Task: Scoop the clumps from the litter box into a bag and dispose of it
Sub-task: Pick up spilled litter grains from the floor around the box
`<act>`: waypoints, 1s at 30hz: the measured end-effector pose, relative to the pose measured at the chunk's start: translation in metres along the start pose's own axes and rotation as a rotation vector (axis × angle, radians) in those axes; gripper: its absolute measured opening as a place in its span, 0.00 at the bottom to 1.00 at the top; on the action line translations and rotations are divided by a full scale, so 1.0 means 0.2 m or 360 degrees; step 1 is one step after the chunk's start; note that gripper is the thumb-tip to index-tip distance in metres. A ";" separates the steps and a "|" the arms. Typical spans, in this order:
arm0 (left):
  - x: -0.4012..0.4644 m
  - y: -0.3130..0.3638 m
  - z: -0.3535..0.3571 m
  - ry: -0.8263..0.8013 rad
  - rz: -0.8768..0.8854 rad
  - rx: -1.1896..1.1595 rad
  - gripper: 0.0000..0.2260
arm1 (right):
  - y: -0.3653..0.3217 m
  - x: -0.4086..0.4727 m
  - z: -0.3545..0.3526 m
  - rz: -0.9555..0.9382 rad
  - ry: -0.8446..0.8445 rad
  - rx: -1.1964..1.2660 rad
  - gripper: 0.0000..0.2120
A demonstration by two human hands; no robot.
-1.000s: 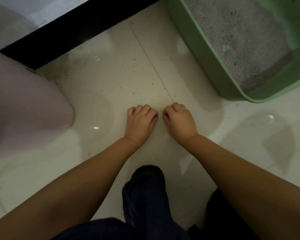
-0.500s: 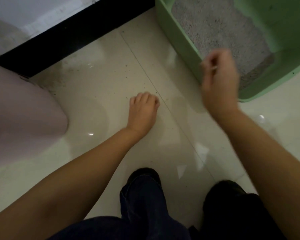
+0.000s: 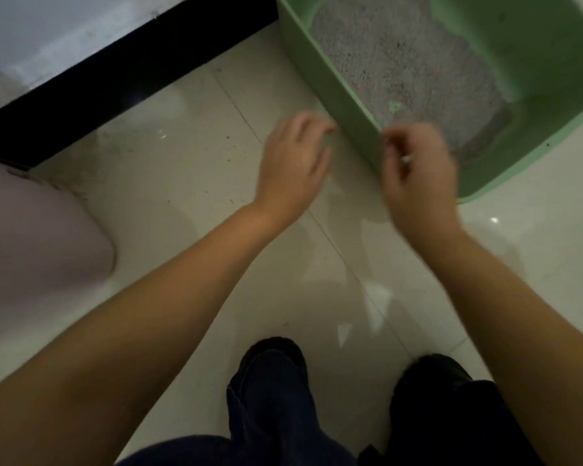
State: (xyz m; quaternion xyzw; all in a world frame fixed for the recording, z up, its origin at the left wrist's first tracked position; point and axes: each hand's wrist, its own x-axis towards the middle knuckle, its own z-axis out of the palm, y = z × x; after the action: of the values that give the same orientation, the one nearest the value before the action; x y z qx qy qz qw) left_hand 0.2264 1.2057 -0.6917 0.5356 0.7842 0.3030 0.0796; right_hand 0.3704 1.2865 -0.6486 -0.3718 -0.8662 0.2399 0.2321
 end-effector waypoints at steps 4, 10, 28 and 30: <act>-0.32 -0.25 0.01 -0.0291 -0.0500 0.0127 0.10 | -0.06 -0.16 0.34 0.0081 -0.0710 -0.0058 0.10; -0.41 -0.32 0.07 -0.0386 -0.0323 0.0302 0.11 | 0.00 -0.17 0.50 0.0057 -0.0925 -0.0366 0.13; -0.30 -0.30 0.14 -0.0267 -0.0149 0.0473 0.12 | -0.02 -0.13 0.49 -0.0034 -0.0773 -0.0309 0.09; -0.26 -0.24 0.11 -0.0147 -0.0206 0.0356 0.12 | -0.07 -0.08 0.39 -0.0102 -0.0583 -0.0044 0.08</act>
State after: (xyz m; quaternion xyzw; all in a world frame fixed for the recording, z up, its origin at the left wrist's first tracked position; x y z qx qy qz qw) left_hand 0.2202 1.1557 -0.7459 0.5027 0.8415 0.1831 0.0749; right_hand 0.3272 1.2471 -0.7051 -0.2973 -0.9086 0.2840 0.0730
